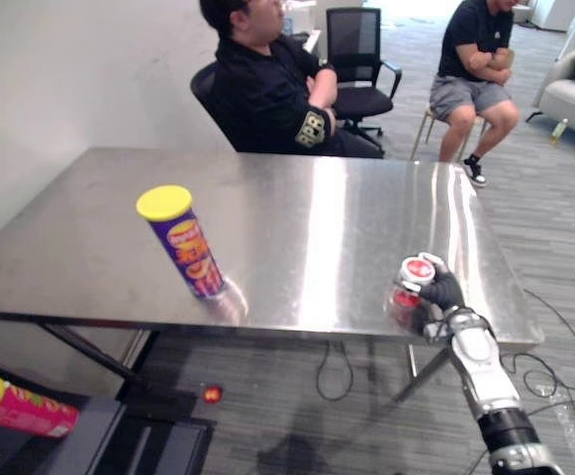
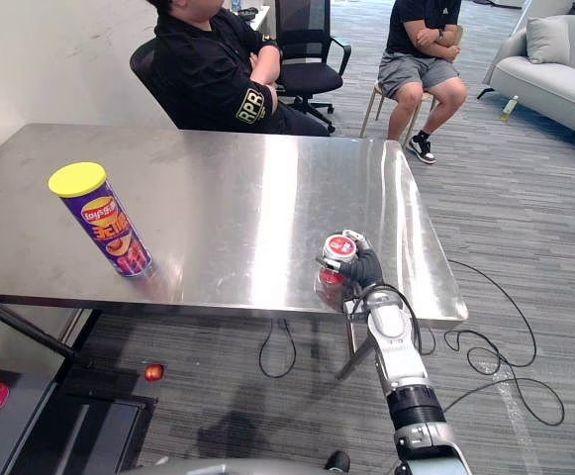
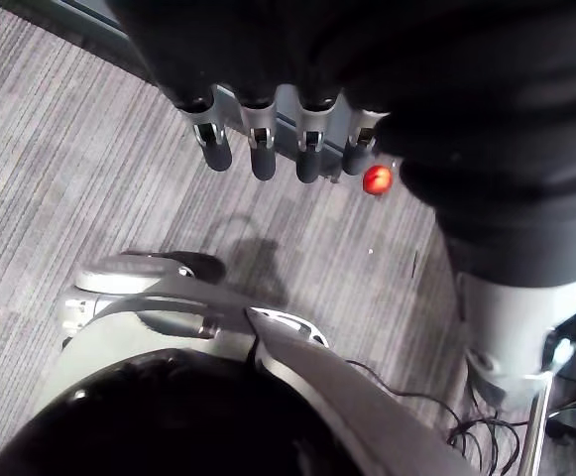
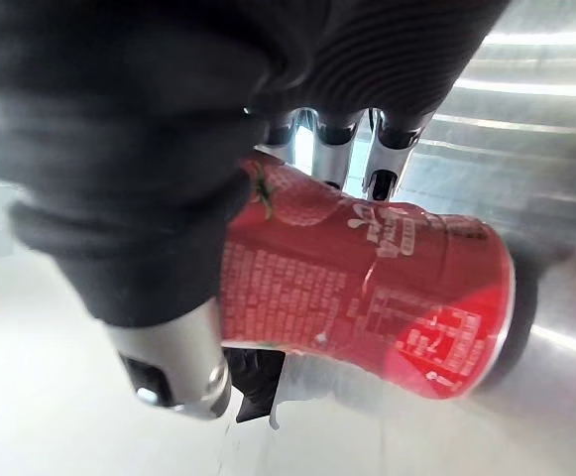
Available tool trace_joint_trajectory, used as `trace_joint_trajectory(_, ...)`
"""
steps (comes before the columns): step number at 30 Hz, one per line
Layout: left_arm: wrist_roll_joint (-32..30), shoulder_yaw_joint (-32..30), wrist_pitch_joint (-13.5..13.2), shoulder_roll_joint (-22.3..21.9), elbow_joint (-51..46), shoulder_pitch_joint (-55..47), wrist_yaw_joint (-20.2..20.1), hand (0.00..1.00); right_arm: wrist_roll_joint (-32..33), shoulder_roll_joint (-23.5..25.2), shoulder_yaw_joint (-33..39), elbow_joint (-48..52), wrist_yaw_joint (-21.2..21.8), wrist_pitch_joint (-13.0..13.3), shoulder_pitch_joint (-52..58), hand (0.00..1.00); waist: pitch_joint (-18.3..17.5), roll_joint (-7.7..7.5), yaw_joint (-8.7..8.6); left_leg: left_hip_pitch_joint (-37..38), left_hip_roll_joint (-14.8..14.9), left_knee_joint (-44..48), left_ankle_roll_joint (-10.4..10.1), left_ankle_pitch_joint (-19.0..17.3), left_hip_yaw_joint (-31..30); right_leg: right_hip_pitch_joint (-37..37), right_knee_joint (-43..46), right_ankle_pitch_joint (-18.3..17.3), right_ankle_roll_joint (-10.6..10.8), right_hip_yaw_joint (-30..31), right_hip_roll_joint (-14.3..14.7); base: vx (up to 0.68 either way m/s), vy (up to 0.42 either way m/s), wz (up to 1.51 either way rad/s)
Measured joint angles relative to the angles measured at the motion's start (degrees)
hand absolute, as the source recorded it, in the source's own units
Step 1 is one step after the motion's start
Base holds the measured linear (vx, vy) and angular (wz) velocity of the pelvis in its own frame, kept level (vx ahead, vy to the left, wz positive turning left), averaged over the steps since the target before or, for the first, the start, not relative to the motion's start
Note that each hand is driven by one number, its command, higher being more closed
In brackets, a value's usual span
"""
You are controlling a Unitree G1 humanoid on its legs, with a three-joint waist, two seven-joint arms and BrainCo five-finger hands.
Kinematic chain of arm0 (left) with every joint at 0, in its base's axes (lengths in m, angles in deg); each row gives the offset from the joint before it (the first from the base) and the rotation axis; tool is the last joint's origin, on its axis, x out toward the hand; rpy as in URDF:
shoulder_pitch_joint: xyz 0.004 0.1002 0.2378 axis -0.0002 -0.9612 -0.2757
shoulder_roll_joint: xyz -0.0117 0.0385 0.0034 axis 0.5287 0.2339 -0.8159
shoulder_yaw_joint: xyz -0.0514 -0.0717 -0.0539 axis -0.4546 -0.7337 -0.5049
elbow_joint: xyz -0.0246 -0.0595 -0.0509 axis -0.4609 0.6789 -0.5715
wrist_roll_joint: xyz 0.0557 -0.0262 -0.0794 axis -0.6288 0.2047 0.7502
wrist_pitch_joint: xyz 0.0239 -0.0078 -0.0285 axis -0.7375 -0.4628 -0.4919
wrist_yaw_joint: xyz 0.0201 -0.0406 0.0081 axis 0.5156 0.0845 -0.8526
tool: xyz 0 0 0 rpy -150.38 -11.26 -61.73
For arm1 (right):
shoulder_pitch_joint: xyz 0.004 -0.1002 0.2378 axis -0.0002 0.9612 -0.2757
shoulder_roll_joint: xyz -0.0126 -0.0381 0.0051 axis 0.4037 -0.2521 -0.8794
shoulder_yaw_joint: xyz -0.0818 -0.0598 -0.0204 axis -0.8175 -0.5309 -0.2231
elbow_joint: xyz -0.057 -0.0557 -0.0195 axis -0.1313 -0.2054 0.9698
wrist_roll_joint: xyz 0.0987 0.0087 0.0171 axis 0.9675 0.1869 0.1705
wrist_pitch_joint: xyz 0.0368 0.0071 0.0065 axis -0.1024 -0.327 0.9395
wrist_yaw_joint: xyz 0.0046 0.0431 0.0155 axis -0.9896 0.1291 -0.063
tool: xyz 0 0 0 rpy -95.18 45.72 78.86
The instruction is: Put the gum and the chips on the shelf.
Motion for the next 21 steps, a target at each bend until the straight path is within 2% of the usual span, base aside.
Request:
trace_joint_trajectory(7,-0.7,-1.53,0.0,-0.26,-0.93,-0.11,0.09,0.0,0.02,0.0,-0.06,15.77,1.33,0.8,3.21,1.0,0.43,-0.27,-0.02,0.56,0.26,-0.01,-0.22,-0.17,0.32,0.24,0.0,0.0,0.0,0.35,0.2,0.0,0.0,0.0)
trace_joint_trajectory(12,-1.68,-2.13,0.0,-0.3,-0.97,-0.11,0.07,0.0,0.04,-0.01,-0.07,21.26,2.77,2.23,5.54,1.0,0.52,-0.47,-0.14,1.1,0.33,0.03,-0.39,-0.38,1.23,0.42,-0.01,-0.01,0.01,1.17,0.28,-0.01,0.001,-0.09)
trace_joint_trajectory(21,-1.76,-2.1,-0.01,-0.3,-0.96,-0.1,0.04,0.0,0.23,-0.1,-0.06,26.0,2.99,2.36,9.8,1.0,0.5,-0.5,-0.28,1.27,0.55,0.16,-0.41,-0.38,1.32,0.57,-0.01,-0.01,0.01,1.37,0.44,-0.01,-0.001,-0.01)
